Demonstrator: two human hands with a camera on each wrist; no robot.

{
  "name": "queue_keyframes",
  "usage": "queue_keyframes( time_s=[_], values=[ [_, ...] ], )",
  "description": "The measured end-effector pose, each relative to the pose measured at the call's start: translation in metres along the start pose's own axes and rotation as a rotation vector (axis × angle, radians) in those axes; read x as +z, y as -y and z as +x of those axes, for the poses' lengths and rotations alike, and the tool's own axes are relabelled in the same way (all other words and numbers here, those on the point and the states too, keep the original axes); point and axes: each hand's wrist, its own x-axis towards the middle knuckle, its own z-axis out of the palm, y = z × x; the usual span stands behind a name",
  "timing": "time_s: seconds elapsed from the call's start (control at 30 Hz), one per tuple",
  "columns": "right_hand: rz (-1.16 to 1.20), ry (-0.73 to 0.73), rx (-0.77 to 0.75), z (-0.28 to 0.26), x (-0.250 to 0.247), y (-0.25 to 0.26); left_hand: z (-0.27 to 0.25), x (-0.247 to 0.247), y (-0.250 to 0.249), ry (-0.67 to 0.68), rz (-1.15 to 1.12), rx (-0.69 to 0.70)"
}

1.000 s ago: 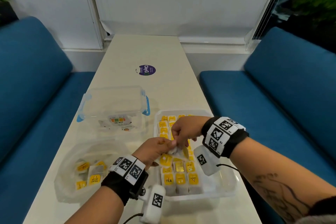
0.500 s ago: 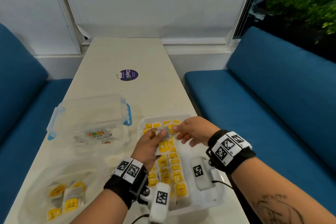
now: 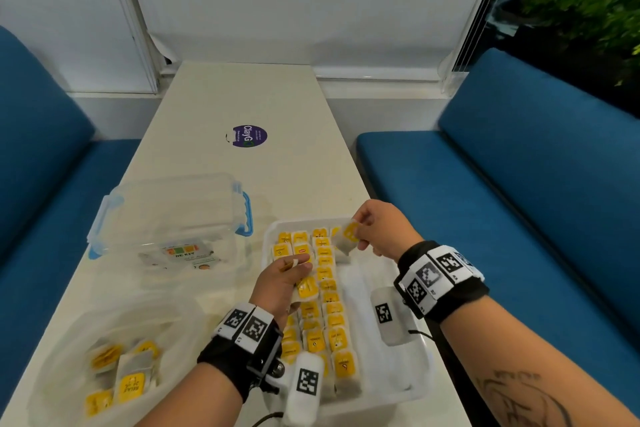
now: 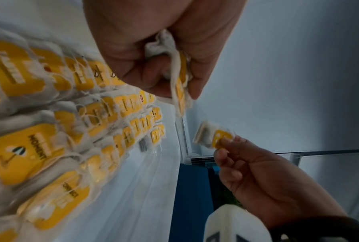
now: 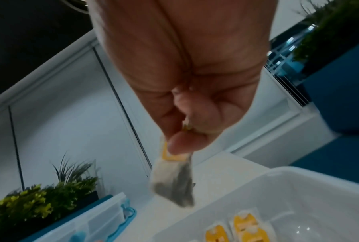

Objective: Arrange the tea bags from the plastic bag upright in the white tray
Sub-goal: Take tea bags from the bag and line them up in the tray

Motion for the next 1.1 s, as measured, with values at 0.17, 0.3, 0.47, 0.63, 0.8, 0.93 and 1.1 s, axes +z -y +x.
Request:
queue_keyframes(
  time_s=[0.17,0.3,0.47,0.63,0.8,0.93,1.1],
  values=[
    [-0.009,0.047,0.089,0.013,0.003,-0.006,-0.002,-0.004,-0.001,-0.019,-0.023,-0.020],
    [-0.086,0.021,0.099,0.026,0.014,-0.021,-0.004,-0.007,0.001,-0.031,-0.054,-0.031],
    [-0.366,0.174,0.098,0.039,0.028,-0.030,-0.009,-0.010,-0.002,-0.037,-0.058,-0.027],
    [-0.536,0.317,0.148,0.050,0.039,-0.027,-0.013,-0.014,-0.004,-0.026,-0.036,-0.019],
    [-0.545,0.297,0.168,0.063,0.049,-0.029,-0.014,-0.017,-0.003,-0.017,-0.056,-0.028],
    [-0.480,0.210,0.191,0.067,0.055,-0.034,-0.014,-0.020,-0.001,-0.001,-0.084,-0.027],
    [-0.438,0.075,0.172,0.065,0.054,-0.036,-0.013,-0.021,0.000,0.025,-0.111,-0.029]
  ],
)
